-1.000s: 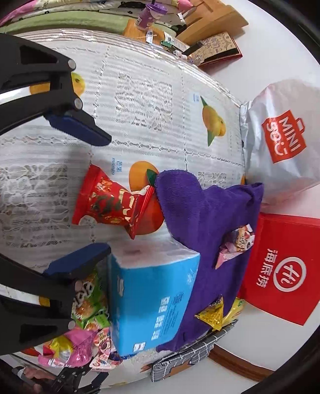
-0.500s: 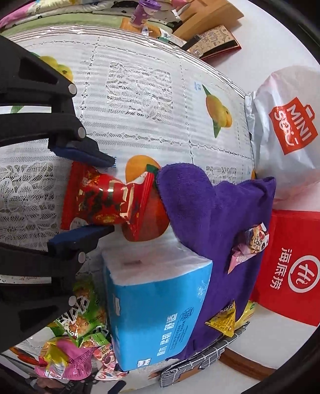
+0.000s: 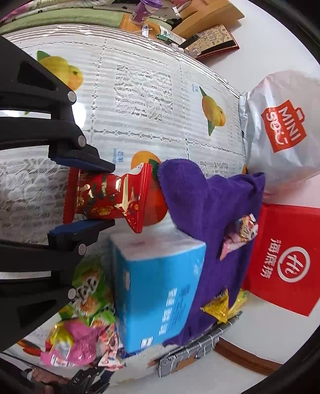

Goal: Organize snacks

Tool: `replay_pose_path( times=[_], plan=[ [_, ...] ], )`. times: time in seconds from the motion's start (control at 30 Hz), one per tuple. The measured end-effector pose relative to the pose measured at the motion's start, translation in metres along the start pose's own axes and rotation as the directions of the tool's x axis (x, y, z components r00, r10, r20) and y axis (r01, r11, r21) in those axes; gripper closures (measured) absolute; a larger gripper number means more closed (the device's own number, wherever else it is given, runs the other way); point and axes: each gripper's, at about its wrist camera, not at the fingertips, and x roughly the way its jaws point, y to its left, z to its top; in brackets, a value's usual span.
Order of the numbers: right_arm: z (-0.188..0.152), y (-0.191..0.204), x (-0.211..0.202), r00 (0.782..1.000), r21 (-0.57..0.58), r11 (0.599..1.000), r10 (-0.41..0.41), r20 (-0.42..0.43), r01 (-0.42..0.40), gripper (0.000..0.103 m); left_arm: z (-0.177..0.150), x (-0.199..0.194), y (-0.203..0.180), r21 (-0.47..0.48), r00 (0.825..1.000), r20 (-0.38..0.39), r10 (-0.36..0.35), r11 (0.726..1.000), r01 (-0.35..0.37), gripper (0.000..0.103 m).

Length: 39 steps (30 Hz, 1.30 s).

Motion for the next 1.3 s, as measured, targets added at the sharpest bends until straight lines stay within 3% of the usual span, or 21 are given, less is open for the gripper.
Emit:
replay_pose_path(
  times=[0.3,0.83,1.3],
  plan=[
    [-0.010,0.001,-0.021,1.000,0.084,0.996,0.010,0.017,-0.012,0.046,-0.014,-0.037,-0.008,0.007,0.998,0.058,-0.024,1.000,0.024,0.068],
    [0.006,0.029,-0.086,0.994,0.099,0.995,-0.015,0.110,0.004,0.046,-0.033,-0.081,-0.040,0.034,0.984,0.126,-0.130,0.991,0.126,0.068],
    [0.036,0.083,-0.105,0.986,0.041,0.996,0.068,0.153,-0.075,0.046,-0.017,-0.102,-0.059,0.070,0.973,0.161,-0.164,0.985,0.155,0.068]
  ],
)
